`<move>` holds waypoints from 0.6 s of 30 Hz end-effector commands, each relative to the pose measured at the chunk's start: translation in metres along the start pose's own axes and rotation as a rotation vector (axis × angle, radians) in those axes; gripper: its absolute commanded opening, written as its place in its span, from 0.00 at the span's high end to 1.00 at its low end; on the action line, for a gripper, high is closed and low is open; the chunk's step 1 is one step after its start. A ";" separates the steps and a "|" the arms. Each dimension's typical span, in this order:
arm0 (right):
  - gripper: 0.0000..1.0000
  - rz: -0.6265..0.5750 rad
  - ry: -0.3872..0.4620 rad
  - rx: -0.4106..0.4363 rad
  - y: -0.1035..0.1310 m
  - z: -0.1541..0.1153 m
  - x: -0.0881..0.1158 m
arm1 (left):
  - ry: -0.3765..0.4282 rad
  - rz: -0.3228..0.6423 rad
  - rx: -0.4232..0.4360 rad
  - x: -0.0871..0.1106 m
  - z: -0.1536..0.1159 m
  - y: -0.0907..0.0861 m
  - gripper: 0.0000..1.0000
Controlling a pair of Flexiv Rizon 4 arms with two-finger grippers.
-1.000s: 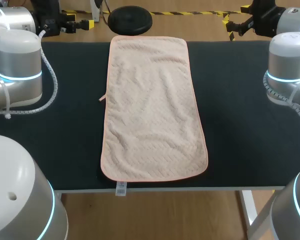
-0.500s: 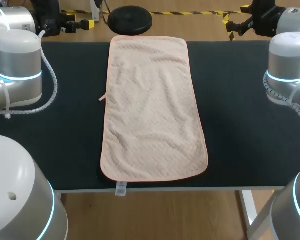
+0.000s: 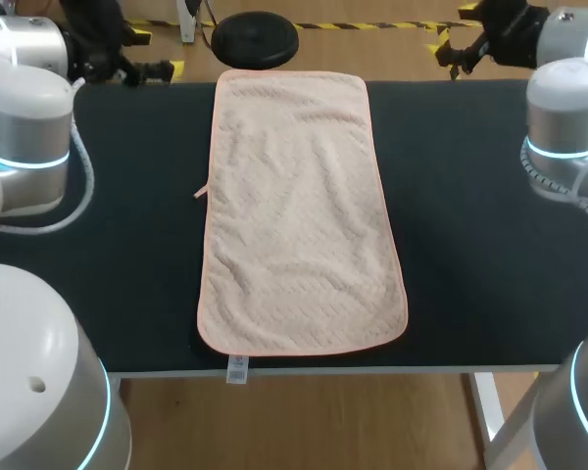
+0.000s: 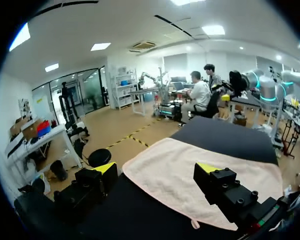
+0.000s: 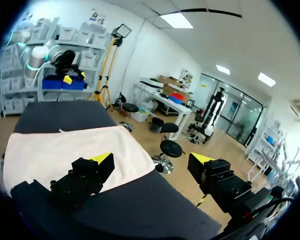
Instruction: Fold the towel
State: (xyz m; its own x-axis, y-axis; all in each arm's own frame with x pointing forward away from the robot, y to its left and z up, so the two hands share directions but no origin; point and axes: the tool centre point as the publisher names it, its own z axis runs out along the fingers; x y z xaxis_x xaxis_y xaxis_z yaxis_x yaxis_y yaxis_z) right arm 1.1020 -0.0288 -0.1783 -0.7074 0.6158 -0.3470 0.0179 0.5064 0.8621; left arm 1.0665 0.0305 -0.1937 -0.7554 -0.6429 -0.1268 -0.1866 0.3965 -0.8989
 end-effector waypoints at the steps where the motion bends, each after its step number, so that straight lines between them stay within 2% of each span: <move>1: 0.00 -0.335 0.244 0.192 0.015 0.000 -0.008 | 0.110 0.292 -0.180 -0.002 -0.003 -0.001 0.00; 5: 0.00 -0.505 0.343 0.281 0.023 0.000 -0.001 | 0.153 0.452 -0.255 0.003 -0.002 0.002 0.00; 8: 0.00 -0.696 0.405 0.393 0.023 0.002 0.008 | 0.157 0.508 -0.315 0.003 -0.001 0.003 0.00; 9: 0.00 -0.773 0.424 0.439 0.021 0.003 0.011 | 0.150 0.555 -0.350 0.002 0.000 0.004 0.00; 11: 0.00 -0.797 0.447 0.465 0.022 0.004 0.014 | 0.158 0.597 -0.391 0.001 0.000 0.006 0.00; 18: 0.00 -0.797 0.447 0.465 0.022 0.004 0.014 | 0.158 0.597 -0.391 0.001 0.000 0.006 0.00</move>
State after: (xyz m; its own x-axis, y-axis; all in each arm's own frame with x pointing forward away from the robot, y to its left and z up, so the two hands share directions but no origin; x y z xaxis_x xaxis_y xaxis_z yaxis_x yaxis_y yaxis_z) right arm 1.0917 -0.0069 -0.1715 -0.7826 0.1307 -0.6087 -0.2599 0.8199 0.5102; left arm 1.0608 0.0326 -0.2036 -0.8489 -0.2366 -0.4726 0.1058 0.8000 -0.5906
